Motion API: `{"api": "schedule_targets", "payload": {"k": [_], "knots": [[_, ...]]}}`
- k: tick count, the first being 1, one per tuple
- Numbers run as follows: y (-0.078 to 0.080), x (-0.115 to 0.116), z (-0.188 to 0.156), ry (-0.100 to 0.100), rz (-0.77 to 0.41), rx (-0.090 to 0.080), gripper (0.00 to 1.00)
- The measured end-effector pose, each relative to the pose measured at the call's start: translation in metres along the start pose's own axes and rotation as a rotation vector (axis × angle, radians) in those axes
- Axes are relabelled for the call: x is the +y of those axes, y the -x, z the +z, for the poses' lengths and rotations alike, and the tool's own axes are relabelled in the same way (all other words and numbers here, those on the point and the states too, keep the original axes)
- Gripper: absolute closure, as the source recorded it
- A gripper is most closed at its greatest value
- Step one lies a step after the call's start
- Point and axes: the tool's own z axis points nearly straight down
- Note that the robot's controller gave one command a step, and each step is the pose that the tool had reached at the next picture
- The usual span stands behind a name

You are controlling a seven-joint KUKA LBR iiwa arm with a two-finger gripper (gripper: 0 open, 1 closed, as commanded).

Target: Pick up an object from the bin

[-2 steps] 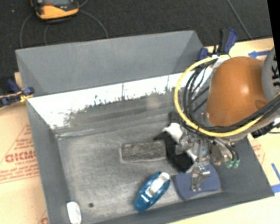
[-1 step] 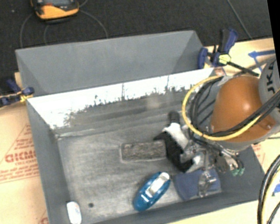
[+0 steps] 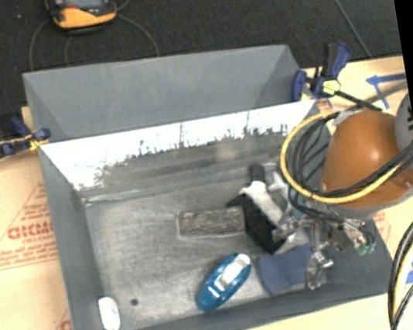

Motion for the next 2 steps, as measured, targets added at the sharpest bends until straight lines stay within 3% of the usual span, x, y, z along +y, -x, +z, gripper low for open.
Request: {"api": "schedule_targets", "payload": {"k": [1, 2], "knots": [[0.000, -0.006, -0.029, -0.003, -0.017, -0.005, 0.00], [-0.002, -0.007, 0.040, -0.003, -0.038, -0.011, 0.00]]}}
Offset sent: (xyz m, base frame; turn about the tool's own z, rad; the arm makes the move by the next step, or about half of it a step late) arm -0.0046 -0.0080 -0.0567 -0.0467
